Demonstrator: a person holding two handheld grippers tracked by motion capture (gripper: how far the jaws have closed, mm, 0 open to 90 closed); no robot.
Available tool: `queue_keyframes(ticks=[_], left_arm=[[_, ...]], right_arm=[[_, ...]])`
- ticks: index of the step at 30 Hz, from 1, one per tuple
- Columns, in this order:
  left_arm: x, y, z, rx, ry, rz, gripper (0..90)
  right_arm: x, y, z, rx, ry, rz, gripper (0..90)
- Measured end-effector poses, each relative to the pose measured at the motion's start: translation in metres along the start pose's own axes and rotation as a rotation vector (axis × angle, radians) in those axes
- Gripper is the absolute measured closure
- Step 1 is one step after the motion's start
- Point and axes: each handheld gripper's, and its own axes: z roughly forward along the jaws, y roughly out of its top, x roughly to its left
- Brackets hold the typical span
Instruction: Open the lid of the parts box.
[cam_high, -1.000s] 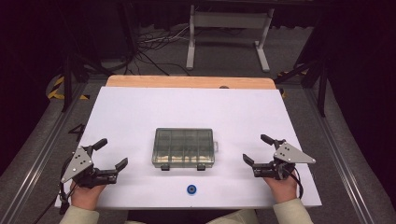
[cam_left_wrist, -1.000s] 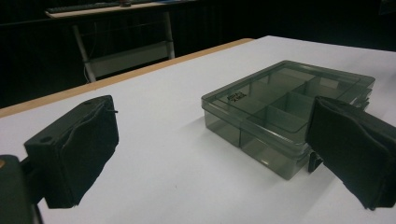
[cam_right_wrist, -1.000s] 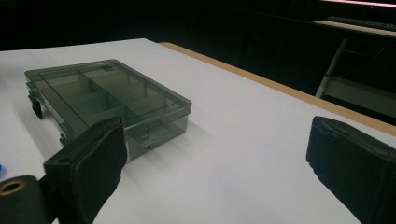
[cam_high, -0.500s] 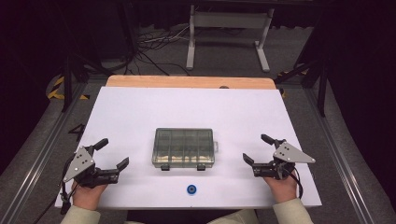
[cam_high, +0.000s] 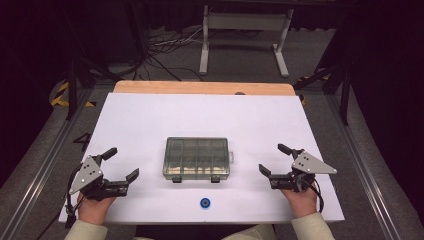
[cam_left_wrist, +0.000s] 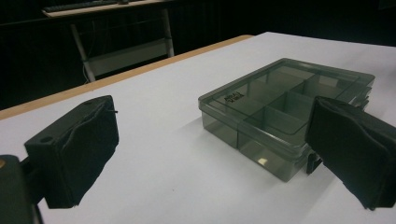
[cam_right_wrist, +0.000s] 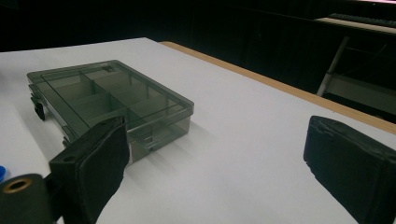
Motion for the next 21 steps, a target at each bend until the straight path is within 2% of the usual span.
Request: queue_keyframes(ticks=[5, 9, 14, 21], left_arm=[[-0.001, 0.007, 0.006, 0.002, -0.013, -0.002, 3.6], [-0.004, 0.012, 0.010, -0.016, -0.023, -0.002, 3.6], [-0.009, 0.018, 0.016, -0.009, -0.051, 0.021, 3.6], [-0.014, 0.023, 0.024, -0.024, -0.069, 0.025, 3.6]], right_arm=[[0.006, 0.006, 0.007, 0.001, 0.020, -0.007, 7.7], [0.011, 0.012, 0.012, -0.002, 0.044, -0.019, 7.7], [0.020, 0.021, 0.020, -0.014, 0.074, -0.038, 7.5], [0.030, 0.029, 0.032, -0.022, 0.118, -0.050, 6.5]])
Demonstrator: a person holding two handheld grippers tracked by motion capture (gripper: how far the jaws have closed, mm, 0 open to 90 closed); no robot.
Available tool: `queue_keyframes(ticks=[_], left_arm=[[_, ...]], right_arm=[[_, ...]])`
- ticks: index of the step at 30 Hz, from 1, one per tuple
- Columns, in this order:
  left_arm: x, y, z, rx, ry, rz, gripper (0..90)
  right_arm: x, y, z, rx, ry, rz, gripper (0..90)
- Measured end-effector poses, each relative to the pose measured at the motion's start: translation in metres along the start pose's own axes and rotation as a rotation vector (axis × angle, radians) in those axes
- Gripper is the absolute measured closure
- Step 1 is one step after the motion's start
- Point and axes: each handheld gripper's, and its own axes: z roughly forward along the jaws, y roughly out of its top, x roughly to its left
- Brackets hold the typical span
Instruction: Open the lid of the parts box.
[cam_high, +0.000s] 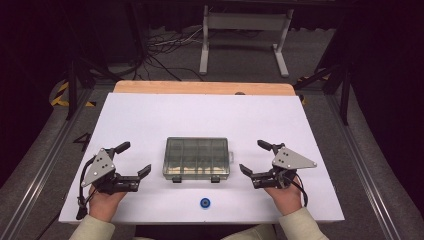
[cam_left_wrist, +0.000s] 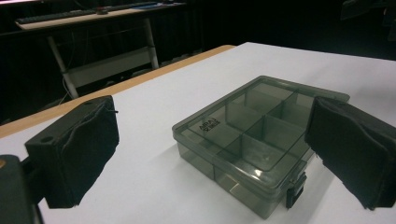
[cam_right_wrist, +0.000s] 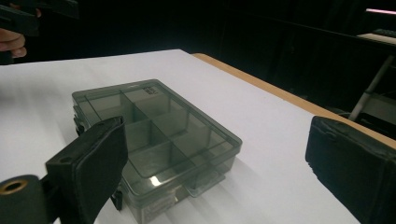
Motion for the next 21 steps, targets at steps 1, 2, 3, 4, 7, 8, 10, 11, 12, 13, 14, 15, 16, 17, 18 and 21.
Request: queue_keyframes(ticks=[1, 2, 3, 4, 7, 8, 10, 11, 12, 13, 14, 15, 16, 17, 18, 21], left_arm=[[0.000, 0.001, 0.000, 0.008, -0.004, -0.002, 3.6], [0.000, 0.001, 0.002, 0.004, -0.006, 0.000, 3.6], [-0.001, 0.001, 0.003, 0.004, -0.010, -0.001, 3.6], [-0.002, 0.001, 0.004, 0.000, -0.012, -0.004, 3.6], [-0.003, 0.002, 0.006, 0.008, -0.023, 0.005, 3.6], [-0.003, 0.003, 0.007, 0.016, -0.031, 0.015, 3.6], [-0.004, 0.004, 0.009, 0.032, -0.041, 0.030, 3.7], [-0.004, 0.004, 0.011, 0.044, -0.050, 0.034, 3.8], [-0.003, 0.004, 0.012, 0.064, -0.064, 0.043, 4.1], [-0.002, 0.003, 0.012, 0.078, -0.078, 0.044, 4.1], [-0.001, 0.003, 0.013, 0.104, -0.099, 0.053, 4.6], [0.000, 0.002, 0.013, 0.116, -0.113, 0.058, 5.1], [0.000, 0.001, 0.014, 0.127, -0.126, 0.059, 5.9], [-0.001, 0.001, 0.014, 0.133, -0.133, 0.061, 6.7], [-0.001, 0.000, 0.015, 0.139, -0.141, 0.066, 7.5], [0.000, -0.003, 0.017, 0.152, -0.155, 0.059, 9.7]], right_arm=[[0.001, 0.001, 0.001, 0.002, 0.006, 0.000, 6.5], [0.002, 0.002, 0.003, -0.001, 0.010, -0.001, 6.5], [0.003, 0.003, 0.004, -0.001, 0.016, 0.001, 6.5], [0.004, 0.004, 0.006, 0.000, 0.022, -0.001, 6.5], [0.005, 0.005, 0.008, 0.002, 0.031, -0.001, 6.5], [0.006, 0.006, 0.009, 0.004, 0.038, -0.003, 6.5], [0.007, 0.007, 0.011, 0.009, 0.049, -0.007, 6.5], [0.007, 0.009, 0.011, 0.018, 0.058, -0.014, 6.6], [0.006, 0.010, 0.011, 0.027, 0.066, -0.017, 7.0], [0.006, 0.010, 0.011, 0.027, 0.066, -0.017, 7.0], [0.006, 0.011, 0.010, 0.037, 0.075, -0.019, 8.2], [0.006, 0.013, 0.010, 0.053, 0.089, -0.024, 10.3], [0.006, 0.014, 0.009, 0.066, 0.099, -0.025, 11.7], [0.006, 0.014, 0.009, 0.077, 0.110, -0.029, 12.6], [0.006, 0.013, 0.010, 0.086, 0.116, -0.031, 12.9], [0.008, 0.011, 0.013, 0.115, 0.134, -0.034, 14.4]])
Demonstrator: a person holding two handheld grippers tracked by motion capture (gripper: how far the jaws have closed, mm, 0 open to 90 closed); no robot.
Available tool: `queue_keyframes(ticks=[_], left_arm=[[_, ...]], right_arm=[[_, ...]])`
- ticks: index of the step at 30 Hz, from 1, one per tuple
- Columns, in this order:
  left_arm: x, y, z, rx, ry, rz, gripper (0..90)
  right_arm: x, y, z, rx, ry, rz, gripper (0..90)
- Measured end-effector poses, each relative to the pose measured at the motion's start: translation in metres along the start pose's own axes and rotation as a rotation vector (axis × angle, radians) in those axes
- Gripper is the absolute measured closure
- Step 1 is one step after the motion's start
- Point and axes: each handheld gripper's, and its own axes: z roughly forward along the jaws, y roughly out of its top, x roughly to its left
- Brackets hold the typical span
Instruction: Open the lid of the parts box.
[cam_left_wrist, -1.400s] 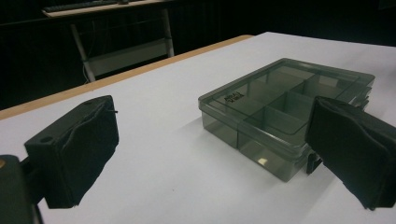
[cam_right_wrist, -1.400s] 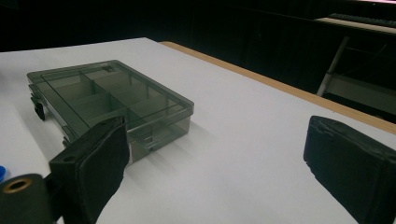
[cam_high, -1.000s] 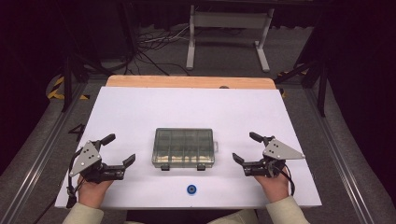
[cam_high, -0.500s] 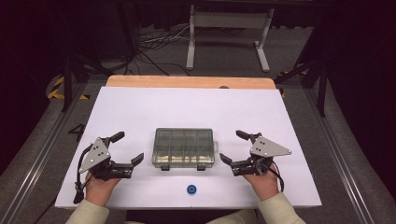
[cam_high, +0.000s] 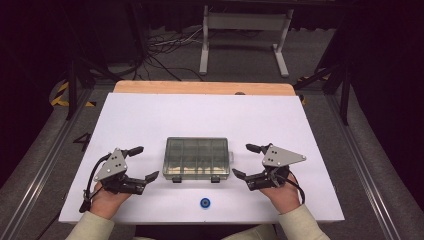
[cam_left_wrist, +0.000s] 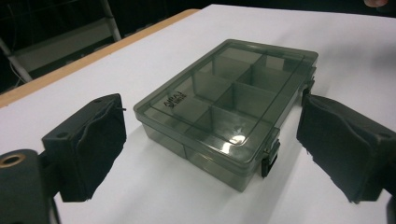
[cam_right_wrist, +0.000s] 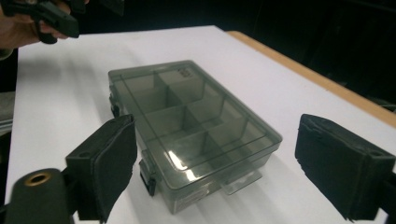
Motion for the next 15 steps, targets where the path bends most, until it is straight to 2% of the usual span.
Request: queue_keyframes(ticks=[6, 15], left_arm=[[0.003, -0.008, 0.006, 0.028, -0.031, -0.030, 12.3], [0.005, -0.016, 0.012, 0.071, -0.039, -0.047, 13.5]], right_arm=[[0.003, -0.007, 0.012, 0.077, 0.023, 0.004, 17.1], [0.004, -0.018, 0.024, 0.145, 0.045, 0.026, 18.4]])
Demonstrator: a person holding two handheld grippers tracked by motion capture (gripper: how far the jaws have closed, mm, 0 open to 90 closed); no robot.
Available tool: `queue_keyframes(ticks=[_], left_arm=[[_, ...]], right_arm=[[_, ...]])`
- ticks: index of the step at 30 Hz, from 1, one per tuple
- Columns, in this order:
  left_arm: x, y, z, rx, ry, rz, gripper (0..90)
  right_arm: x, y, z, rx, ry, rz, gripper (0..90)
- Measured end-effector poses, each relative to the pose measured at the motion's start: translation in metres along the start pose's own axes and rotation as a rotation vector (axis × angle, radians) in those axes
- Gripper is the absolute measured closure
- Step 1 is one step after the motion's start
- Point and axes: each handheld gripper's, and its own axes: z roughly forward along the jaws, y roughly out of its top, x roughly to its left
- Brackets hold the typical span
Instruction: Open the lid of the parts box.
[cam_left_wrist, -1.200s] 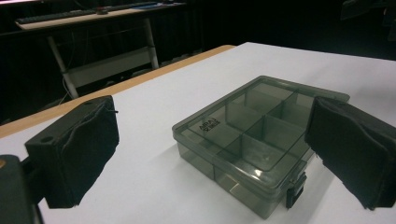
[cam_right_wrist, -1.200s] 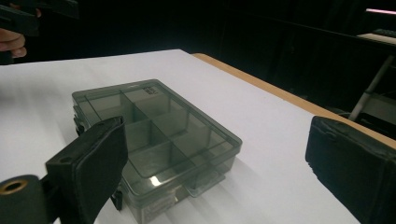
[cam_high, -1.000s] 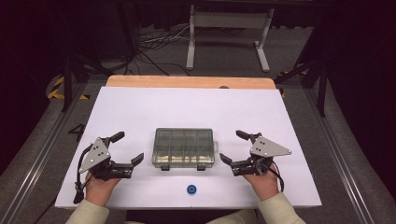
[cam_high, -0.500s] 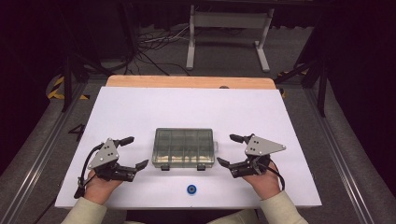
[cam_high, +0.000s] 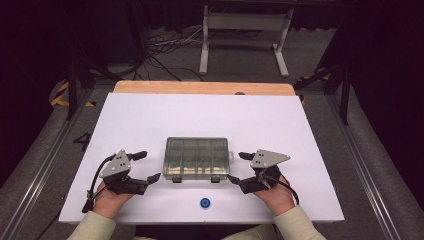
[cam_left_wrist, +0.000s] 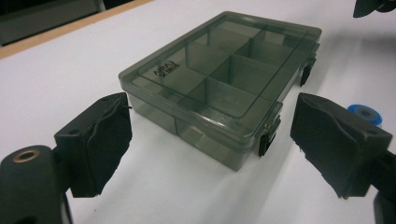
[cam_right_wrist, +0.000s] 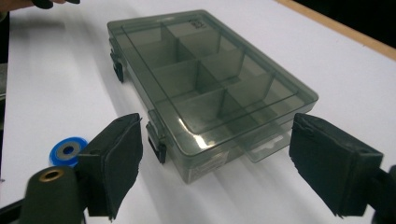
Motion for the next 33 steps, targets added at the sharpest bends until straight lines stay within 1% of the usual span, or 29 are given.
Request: queue_keyframes(ticks=[6, 8, 12, 16, 18, 19, 21, 22, 24, 25, 27, 29, 32, 33], left_arm=[[-0.002, -0.002, 0.004, 0.023, -0.015, 0.003, 14.1], [-0.003, -0.004, 0.007, 0.043, -0.020, 0.007, 14.8], [-0.003, -0.006, 0.009, 0.058, -0.028, 0.005, 16.8], [-0.002, -0.008, 0.011, 0.078, -0.038, 0.009, 19.1], [-0.002, -0.010, 0.014, 0.098, -0.049, 0.008, 20.9], [-0.002, -0.010, 0.014, 0.098, -0.049, 0.008, 21.5], [-0.001, -0.011, 0.016, 0.120, -0.054, 0.009, 22.6], [-0.001, -0.011, 0.016, 0.120, -0.054, 0.009, 23.0], [-0.002, -0.012, 0.017, 0.132, -0.061, -0.001, 23.4], [-0.001, -0.013, 0.019, 0.143, -0.067, 0.003, 23.8], [-0.001, -0.014, 0.020, 0.156, -0.068, -0.004, 24.3], [-0.001, -0.014, 0.021, 0.165, -0.073, 0.000, 24.9], [-0.001, -0.014, 0.022, 0.168, -0.070, 0.001, 26.1], [-0.001, -0.014, 0.022, 0.168, -0.070, 0.001, 27.5]], right_arm=[[0.002, -0.004, 0.006, 0.027, 0.011, 0.000, 18.8], [0.002, -0.006, 0.008, 0.040, 0.014, 0.007, 19.3], [0.003, -0.011, 0.011, 0.066, 0.024, 0.014, 21.1], [0.002, -0.013, 0.013, 0.077, 0.030, 0.024, 22.8], [0.001, -0.016, 0.015, 0.087, 0.039, 0.036, 24.4], [0.001, -0.016, 0.015, 0.087, 0.039, 0.036, 24.4], [0.001, -0.019, 0.017, 0.101, 0.044, 0.039, 25.6], [0.001, -0.019, 0.017, 0.101, 0.044, 0.039, 25.6], [0.001, -0.020, 0.018, 0.108, 0.047, 0.041, 26.3], [0.000, -0.020, 0.018, 0.111, 0.048, 0.044, 26.6], [0.000, -0.022, 0.019, 0.118, 0.055, 0.051, 27.3], [0.001, -0.023, 0.022, 0.131, 0.060, 0.049, 28.1], [0.002, -0.023, 0.023, 0.136, 0.061, 0.042, 31.2], [0.002, -0.022, 0.022, 0.129, 0.057, 0.038, 35.3]])
